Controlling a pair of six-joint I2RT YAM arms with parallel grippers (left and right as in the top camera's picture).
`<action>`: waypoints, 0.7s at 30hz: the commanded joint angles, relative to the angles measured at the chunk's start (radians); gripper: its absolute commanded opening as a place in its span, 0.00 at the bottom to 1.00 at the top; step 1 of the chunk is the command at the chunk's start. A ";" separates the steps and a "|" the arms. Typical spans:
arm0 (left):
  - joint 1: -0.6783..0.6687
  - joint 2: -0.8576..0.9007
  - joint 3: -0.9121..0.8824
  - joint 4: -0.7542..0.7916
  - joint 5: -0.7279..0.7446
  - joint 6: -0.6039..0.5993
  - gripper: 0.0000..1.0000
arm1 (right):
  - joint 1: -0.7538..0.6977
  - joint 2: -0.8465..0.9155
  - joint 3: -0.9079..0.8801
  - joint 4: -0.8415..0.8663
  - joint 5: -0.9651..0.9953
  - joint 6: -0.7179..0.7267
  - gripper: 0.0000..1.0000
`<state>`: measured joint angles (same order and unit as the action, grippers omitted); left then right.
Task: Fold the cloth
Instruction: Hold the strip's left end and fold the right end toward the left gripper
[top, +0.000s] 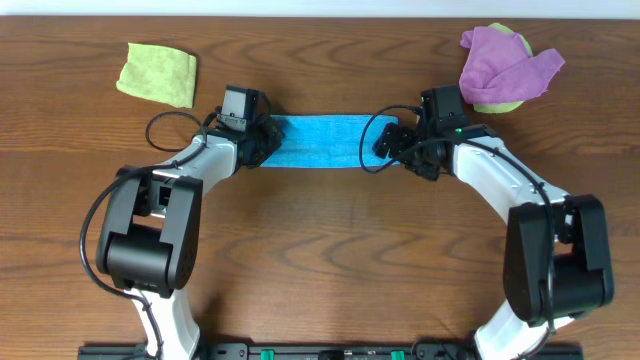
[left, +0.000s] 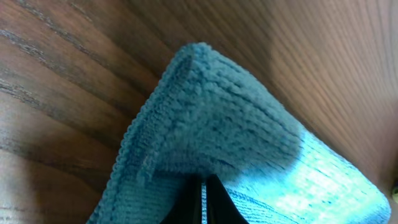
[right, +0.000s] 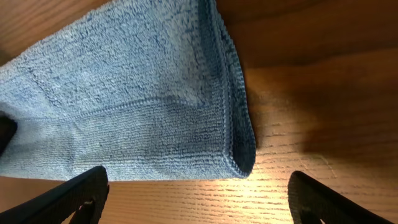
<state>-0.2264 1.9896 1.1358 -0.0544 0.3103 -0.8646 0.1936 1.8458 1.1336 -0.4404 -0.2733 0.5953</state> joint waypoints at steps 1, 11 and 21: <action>-0.006 0.005 0.021 0.003 -0.034 -0.008 0.06 | -0.003 0.016 0.011 0.010 0.003 0.015 0.92; -0.013 0.020 0.021 0.002 -0.053 -0.008 0.06 | -0.002 0.073 0.011 0.038 -0.008 0.041 0.91; -0.024 0.031 0.021 -0.001 -0.055 -0.012 0.06 | 0.027 0.117 0.011 0.092 -0.019 0.080 0.89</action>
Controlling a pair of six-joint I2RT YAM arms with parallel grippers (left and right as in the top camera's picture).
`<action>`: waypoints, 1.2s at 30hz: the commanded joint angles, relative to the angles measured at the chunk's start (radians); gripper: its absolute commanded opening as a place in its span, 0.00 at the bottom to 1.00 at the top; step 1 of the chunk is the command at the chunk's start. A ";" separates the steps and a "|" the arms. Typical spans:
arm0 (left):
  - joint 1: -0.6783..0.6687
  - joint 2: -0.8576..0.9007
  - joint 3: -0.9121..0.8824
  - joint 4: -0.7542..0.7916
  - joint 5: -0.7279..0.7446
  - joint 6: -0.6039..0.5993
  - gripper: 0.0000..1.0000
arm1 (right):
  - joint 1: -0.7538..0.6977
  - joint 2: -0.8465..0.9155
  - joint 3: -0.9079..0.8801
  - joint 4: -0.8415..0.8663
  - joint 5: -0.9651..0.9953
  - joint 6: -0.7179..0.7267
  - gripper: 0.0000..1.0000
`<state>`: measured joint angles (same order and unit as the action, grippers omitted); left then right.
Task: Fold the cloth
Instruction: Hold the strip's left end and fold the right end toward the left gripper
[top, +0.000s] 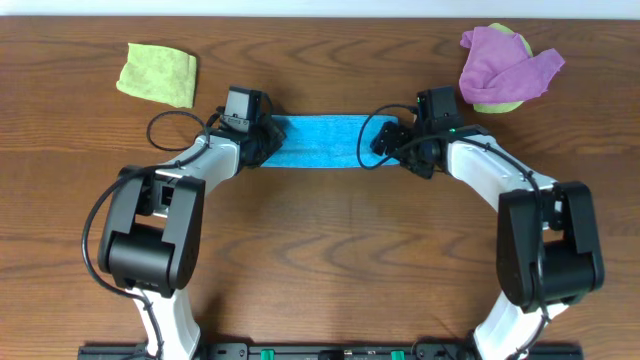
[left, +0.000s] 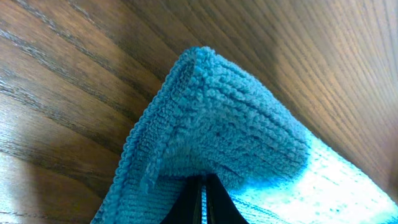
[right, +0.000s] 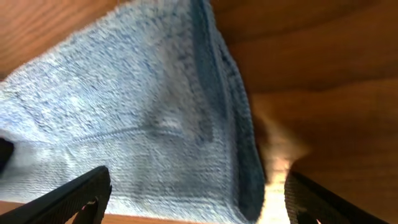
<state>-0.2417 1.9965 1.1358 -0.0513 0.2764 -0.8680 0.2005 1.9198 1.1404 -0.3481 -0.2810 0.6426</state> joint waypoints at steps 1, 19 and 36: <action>-0.009 0.024 0.021 -0.004 -0.020 -0.009 0.06 | 0.024 0.051 0.004 0.000 -0.012 0.038 0.88; -0.008 0.024 0.021 -0.004 -0.021 -0.011 0.06 | 0.037 0.095 0.004 0.095 0.042 0.036 0.20; -0.008 0.024 0.021 -0.005 -0.014 -0.011 0.06 | 0.042 -0.072 0.004 0.122 -0.037 -0.061 0.01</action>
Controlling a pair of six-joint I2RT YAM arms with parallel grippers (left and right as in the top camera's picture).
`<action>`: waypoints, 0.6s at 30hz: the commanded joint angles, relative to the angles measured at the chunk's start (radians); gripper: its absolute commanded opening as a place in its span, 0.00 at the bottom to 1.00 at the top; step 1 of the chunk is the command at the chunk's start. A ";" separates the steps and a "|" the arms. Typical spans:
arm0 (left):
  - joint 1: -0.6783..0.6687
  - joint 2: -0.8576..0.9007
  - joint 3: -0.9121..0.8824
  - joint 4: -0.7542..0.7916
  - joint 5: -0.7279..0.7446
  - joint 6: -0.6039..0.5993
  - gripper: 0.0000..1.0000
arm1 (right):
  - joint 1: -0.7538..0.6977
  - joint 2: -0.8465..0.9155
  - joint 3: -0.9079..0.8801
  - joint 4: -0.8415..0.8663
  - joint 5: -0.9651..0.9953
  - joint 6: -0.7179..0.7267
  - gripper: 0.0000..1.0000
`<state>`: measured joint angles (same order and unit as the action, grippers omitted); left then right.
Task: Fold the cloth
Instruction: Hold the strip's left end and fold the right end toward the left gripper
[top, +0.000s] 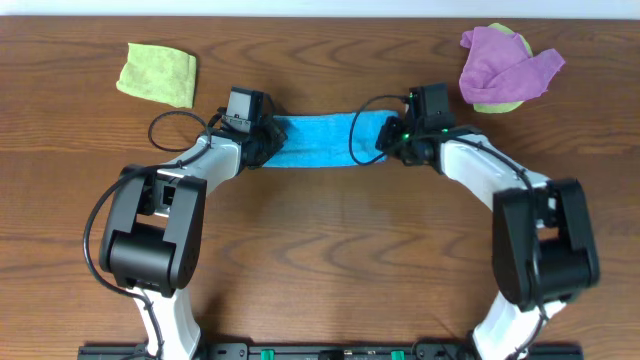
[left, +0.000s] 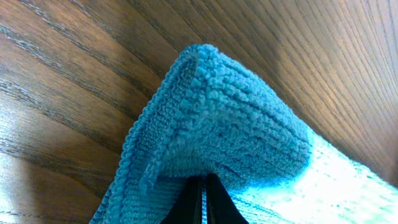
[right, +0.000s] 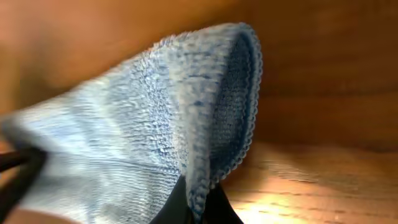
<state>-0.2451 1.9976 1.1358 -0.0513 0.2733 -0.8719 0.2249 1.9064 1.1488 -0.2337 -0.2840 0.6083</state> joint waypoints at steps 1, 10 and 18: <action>-0.004 0.023 0.021 -0.005 -0.011 -0.007 0.06 | 0.023 -0.070 -0.004 0.013 -0.043 -0.028 0.01; -0.004 0.023 0.021 -0.004 -0.011 -0.007 0.06 | 0.131 -0.082 0.000 0.091 -0.064 -0.024 0.01; -0.004 0.023 0.021 -0.004 -0.010 -0.007 0.06 | 0.238 -0.081 0.000 0.164 -0.052 -0.003 0.01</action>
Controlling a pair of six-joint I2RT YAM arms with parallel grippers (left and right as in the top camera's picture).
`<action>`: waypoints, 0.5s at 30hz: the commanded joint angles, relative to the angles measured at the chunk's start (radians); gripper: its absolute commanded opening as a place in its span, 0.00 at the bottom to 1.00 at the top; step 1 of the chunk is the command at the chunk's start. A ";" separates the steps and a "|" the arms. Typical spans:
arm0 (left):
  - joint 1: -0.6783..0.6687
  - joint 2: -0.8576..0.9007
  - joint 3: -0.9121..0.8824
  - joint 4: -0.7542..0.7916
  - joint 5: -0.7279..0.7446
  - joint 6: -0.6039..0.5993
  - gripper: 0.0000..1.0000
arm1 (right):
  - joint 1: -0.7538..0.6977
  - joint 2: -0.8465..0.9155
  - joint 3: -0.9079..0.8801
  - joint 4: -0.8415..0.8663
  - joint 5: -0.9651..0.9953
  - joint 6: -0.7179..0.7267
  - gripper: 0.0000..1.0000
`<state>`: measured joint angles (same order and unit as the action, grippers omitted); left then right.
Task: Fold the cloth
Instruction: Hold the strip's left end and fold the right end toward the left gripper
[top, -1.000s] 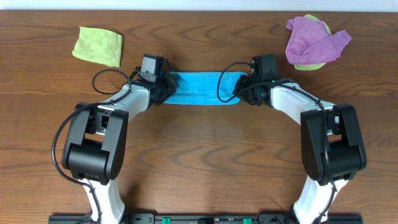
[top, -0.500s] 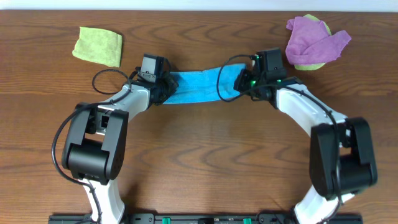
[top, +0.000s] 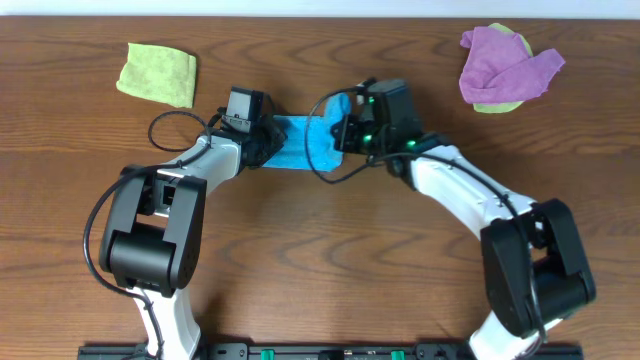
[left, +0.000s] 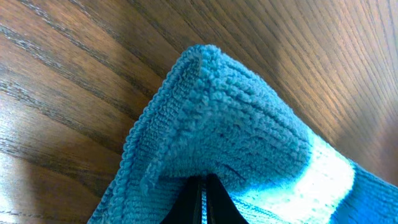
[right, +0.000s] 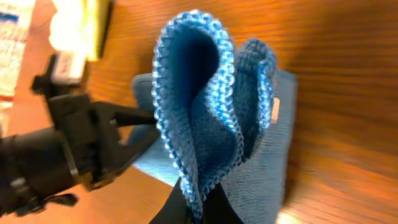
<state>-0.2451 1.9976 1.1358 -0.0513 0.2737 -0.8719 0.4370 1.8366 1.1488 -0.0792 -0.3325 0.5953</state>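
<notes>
The blue cloth (top: 305, 142) lies on the wooden table between the two arms, its right part lifted and doubled back to the left. My left gripper (left: 202, 198) is shut on the cloth's left end (left: 230, 140), which bulges above the fingers. My right gripper (right: 198, 200) is shut on the cloth's right end (right: 199, 112), held raised over the middle of the cloth. In the overhead view the right gripper (top: 345, 130) sits close to the left gripper (top: 262, 140).
A folded yellow-green cloth (top: 157, 72) lies at the back left. A purple cloth (top: 503, 62) bunched over a yellow-green one lies at the back right. The left arm's black body (right: 68, 149) shows in the right wrist view.
My right gripper, shut on the cloth's right end, has moved left from the cloth's right edge to over its middle, doubling the cloth over. The left gripper has not moved.
The cloth lay stretched out flat, my left gripper shut on its left end and my right gripper open at its right end. By 0.6 s ago the right gripper had shut on that end. Now that end is carried leftward above the cloth.
</notes>
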 joint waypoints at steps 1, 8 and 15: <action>-0.004 0.023 0.021 -0.004 -0.010 -0.007 0.06 | 0.035 -0.011 0.000 0.013 0.006 0.011 0.01; 0.005 -0.007 0.021 -0.004 0.036 0.038 0.06 | 0.054 -0.005 0.000 0.012 0.055 0.010 0.01; 0.005 -0.031 0.023 -0.023 0.038 0.049 0.06 | 0.053 -0.002 0.005 0.032 0.060 0.009 0.01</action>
<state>-0.2432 1.9942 1.1358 -0.0593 0.2981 -0.8501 0.4866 1.8366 1.1488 -0.0570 -0.2867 0.5953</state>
